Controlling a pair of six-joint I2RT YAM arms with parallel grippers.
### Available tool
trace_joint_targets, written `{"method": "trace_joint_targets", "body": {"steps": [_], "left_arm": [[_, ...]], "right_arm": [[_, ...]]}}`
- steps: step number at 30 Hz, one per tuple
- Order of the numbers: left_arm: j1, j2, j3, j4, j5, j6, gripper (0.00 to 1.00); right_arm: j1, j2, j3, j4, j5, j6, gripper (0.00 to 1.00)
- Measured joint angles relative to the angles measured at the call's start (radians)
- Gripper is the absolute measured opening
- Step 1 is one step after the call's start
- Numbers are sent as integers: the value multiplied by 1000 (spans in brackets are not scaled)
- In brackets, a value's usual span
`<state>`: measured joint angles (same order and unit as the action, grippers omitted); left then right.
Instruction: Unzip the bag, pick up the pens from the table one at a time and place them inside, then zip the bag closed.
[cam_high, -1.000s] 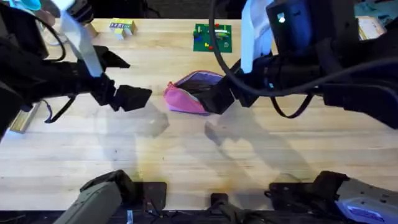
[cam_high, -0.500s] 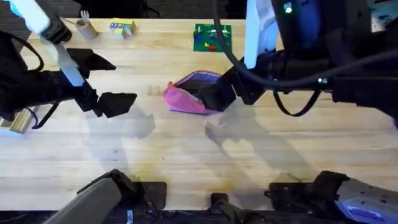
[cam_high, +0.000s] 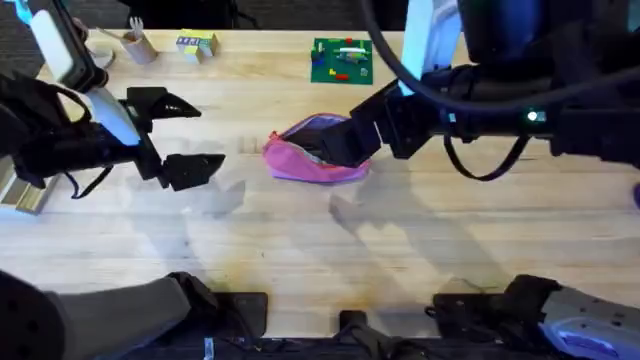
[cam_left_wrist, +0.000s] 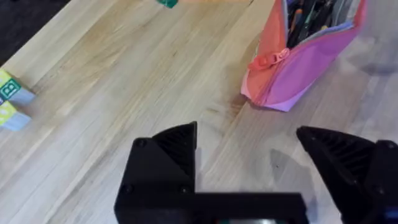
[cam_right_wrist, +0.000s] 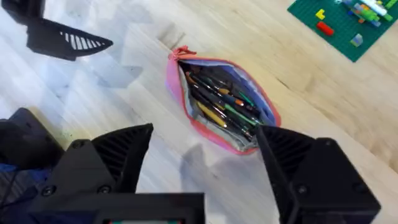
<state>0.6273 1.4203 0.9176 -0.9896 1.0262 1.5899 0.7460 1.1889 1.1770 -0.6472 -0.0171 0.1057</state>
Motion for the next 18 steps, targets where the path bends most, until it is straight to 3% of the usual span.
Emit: {"method": "trace_joint_targets", "body": {"steps": [9, 18], "left_arm": [[0, 80, 0, -6, 37, 109, 994], [0, 152, 0, -12, 46, 137, 993]], "right_arm": [[26, 52, 33, -5, -4, 31, 998], [34, 114, 92, 1, -39, 83, 998]]}}
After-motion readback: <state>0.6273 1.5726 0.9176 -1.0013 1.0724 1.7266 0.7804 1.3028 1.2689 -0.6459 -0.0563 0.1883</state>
